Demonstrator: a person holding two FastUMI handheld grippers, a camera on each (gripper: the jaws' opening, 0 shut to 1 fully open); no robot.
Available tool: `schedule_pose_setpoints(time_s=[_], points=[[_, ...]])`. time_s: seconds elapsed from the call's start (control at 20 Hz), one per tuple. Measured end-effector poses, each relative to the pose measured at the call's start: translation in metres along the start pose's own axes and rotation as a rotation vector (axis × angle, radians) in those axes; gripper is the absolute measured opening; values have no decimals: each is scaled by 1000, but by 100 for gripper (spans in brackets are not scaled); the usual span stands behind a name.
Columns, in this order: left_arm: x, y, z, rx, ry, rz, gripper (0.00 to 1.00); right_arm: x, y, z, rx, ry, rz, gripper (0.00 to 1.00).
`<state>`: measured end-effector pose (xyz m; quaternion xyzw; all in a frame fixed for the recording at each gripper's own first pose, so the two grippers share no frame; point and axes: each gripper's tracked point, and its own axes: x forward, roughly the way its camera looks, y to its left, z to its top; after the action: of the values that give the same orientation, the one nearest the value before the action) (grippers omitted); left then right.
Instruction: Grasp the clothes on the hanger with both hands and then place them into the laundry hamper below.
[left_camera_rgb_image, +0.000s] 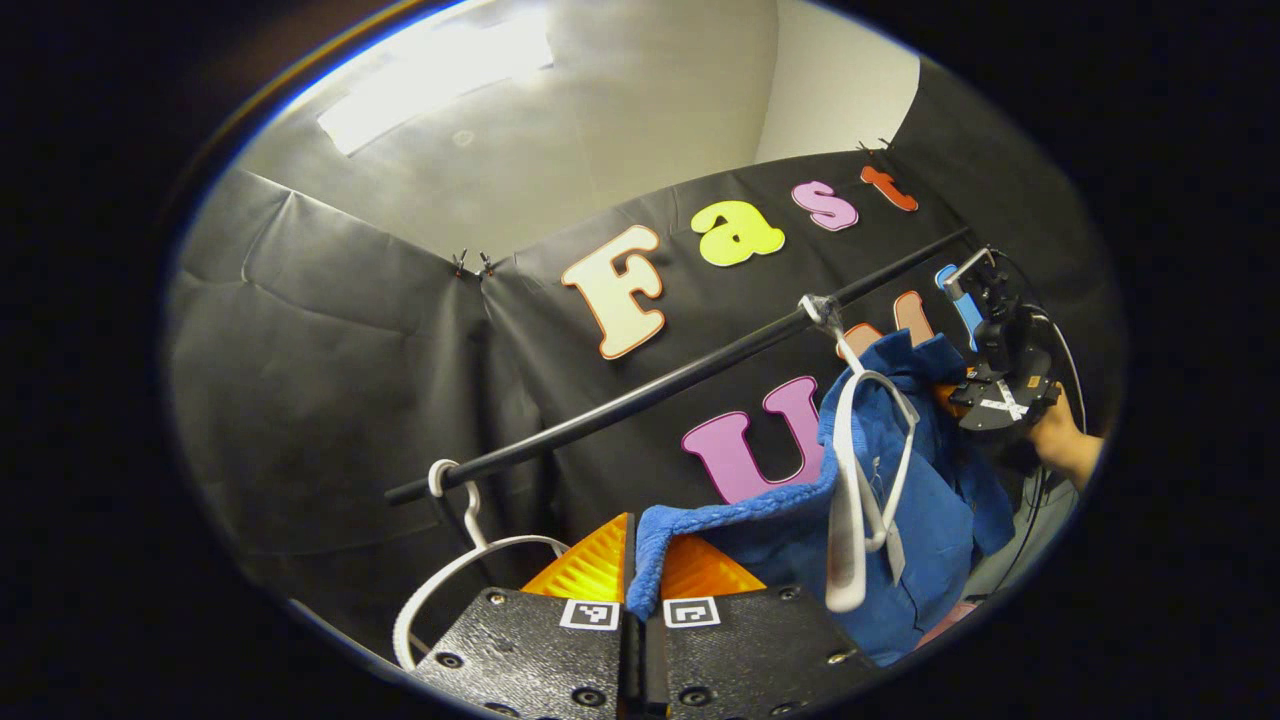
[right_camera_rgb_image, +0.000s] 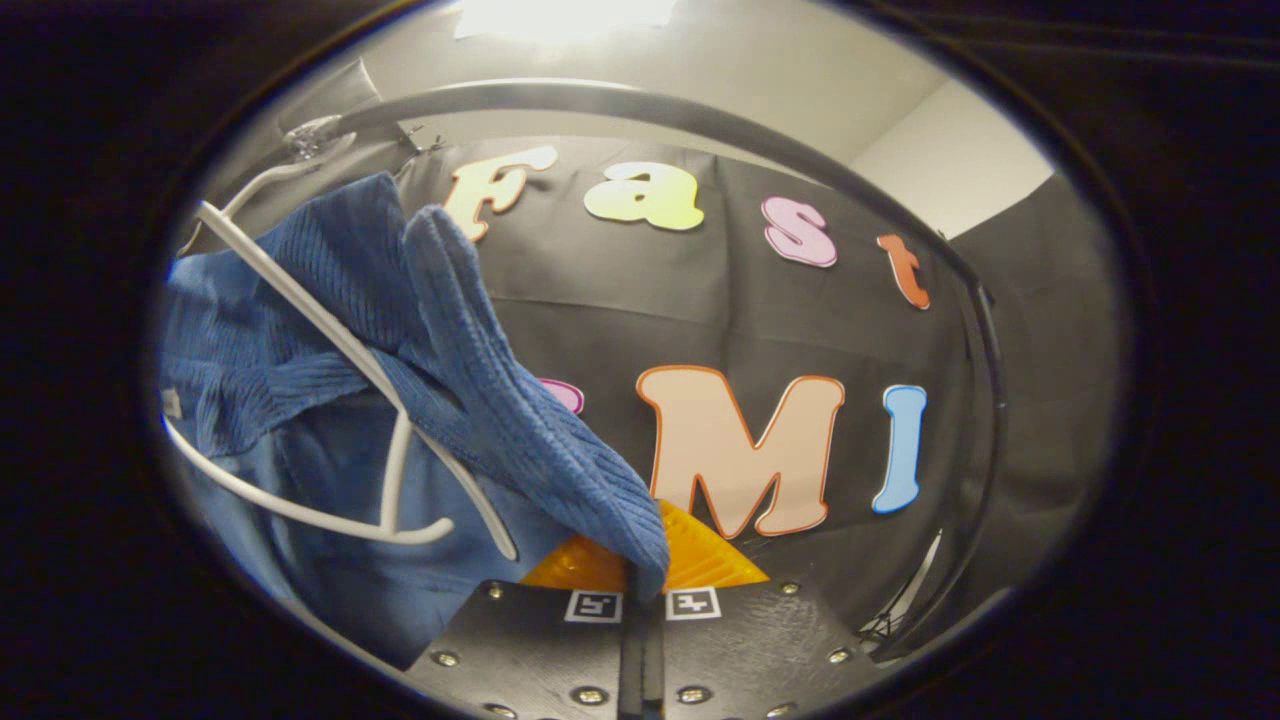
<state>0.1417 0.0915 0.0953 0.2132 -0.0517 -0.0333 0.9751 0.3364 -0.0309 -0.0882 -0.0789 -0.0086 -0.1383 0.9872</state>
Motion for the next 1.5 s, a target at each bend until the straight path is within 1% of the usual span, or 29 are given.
schedule_pose_setpoints(time_s=[0.15, 0.25, 0.3, 0.35, 0.4, 0.45, 0.55, 0.75, 0.8, 0.85, 1.0, 1.1, 1.3, 1.4, 1.5], points=[[11, -16, -12, -87, 8, -33, 2, 12, -5, -23, 26, 50, -11, 1], [16, -20, -23, -133, 14, -43, 3, 16, -4, -35, 31, 75, -4, 1], [17, -20, -27, -158, 12, -46, 2, 17, -1, -40, 30, 89, -1, 4], [19, -21, -33, -176, 20, -48, 2, 19, 4, -49, 38, 111, 2, 4], [19, -21, -40, -184, 29, -46, 1, 17, 11, -55, 54, 135, 12, 1], [20, -21, -46, -215, 34, -39, 2, 15, 15, -60, 68, 151, 18, 1], [22, -29, -61, -260, 61, -44, 2, 10, 22, -61, 63, 149, 15, 1], [20, -41, -85, -309, 110, -57, 3, -12, 37, -74, 76, 185, 47, 3], [18, -45, -88, -320, 113, -66, 2, -17, 39, -77, 75, 198, 55, 4], [17, -50, -90, -334, 118, -71, 2, -22, 44, -83, 78, 219, 71, 1], [12, -75, -104, -375, 158, -100, 3, -42, 65, -102, 103, 300, 128, 1], [8, -94, -119, -404, 199, -112, 2, -56, 81, -115, 103, 352, 172, 1], [-5, -128, -136, -468, 227, -131, 2, -96, 97, -114, 103, 354, 203, 2], [-12, -142, -131, -502, 224, -151, 2, -117, 100, -110, 120, 345, 224, 2], [-13, -149, -115, -522, 200, -163, 2, -135, 99, -101, 133, 323, 235, 1]])
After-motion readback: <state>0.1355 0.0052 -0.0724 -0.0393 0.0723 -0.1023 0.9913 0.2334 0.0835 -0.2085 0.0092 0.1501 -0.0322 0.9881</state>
